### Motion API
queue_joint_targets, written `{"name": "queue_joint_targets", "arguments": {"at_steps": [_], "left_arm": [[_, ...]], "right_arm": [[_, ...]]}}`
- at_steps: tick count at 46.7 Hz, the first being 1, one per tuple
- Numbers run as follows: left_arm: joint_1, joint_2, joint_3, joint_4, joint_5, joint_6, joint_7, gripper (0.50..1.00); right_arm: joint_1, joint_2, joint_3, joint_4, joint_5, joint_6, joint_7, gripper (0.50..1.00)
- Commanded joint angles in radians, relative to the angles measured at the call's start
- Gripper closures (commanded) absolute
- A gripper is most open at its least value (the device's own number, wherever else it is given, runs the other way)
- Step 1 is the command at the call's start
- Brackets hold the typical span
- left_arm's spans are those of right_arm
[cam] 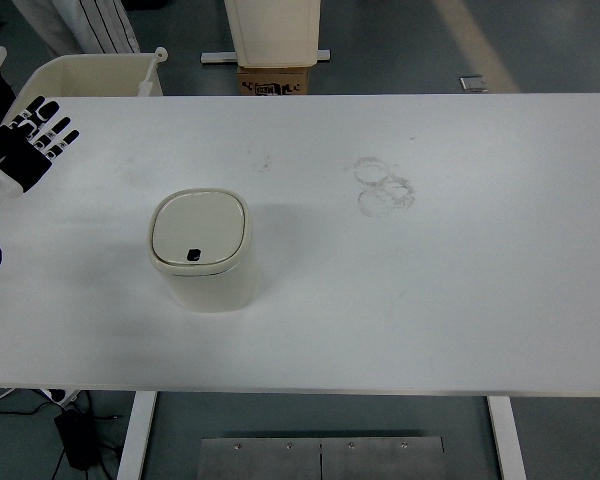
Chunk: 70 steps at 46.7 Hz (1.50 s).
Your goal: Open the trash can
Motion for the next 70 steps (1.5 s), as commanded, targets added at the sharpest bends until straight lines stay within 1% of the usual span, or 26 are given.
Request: {"name": "queue_joint_targets", "arguments": {"at_steps": [1, 7, 18, 25, 28, 33, 43, 59, 64, 70], "left_arm": [[0.0, 0.0, 0.0, 0.0, 0.0, 0.0, -0.001, 0.5], [0.0, 0.0, 0.0, 0.0, 0.001, 0.0, -0.021, 0.5], [0.002, -0.006, 0.0, 0.0, 0.001, 0.0, -0.023, 0.5], [0.002, -0.029, 0.0, 0.0, 0.0, 0.002, -0.026, 0.5], [0.002, -0.032, 0.002, 0.0, 0.001, 0.014, -0.024, 0.5], [0.002, -0.032, 0.005, 0.0, 0.009, 0.061, -0.024, 0.5], [0.003, -0.026, 0.006, 0.0, 0.015, 0.066, -0.023, 0.5], [-0.012, -0.011, 0.008, -0.002, 0.015, 0.067, -0.011, 0.5], [-0.023, 0.029, 0.009, -0.008, 0.017, 0.067, -0.008, 0.5], [-0.069, 0.052, 0.012, -0.009, 0.034, 0.067, 0.031, 0.5]], "right_arm": [[-0.001, 0.0, 0.001, 0.0, 0.0, 0.0, 0.0, 0.509], [0.0, 0.0, -0.001, 0.0, 0.0, 0.0, 0.0, 0.509], [-0.001, 0.0, 0.001, 0.0, 0.0, 0.0, 0.0, 0.509], [-0.001, 0.0, 0.001, 0.0, -0.001, 0.0, 0.0, 0.509], [0.0, 0.0, 0.001, 0.0, 0.0, 0.0, 0.0, 0.509], [0.0, 0.0, -0.001, 0.0, 0.0, 0.0, 0.0, 0.509], [0.0, 0.0, -0.001, 0.0, 0.0, 0.0, 0.0, 0.509], [0.0, 0.0, 0.001, 0.0, -0.001, 0.0, 0.0, 0.509], [0.0, 0.0, 0.001, 0.0, 0.0, 0.0, 0.0, 0.509], [0.0, 0.0, 0.001, 0.0, 0.0, 0.0, 0.0, 0.509]]}}
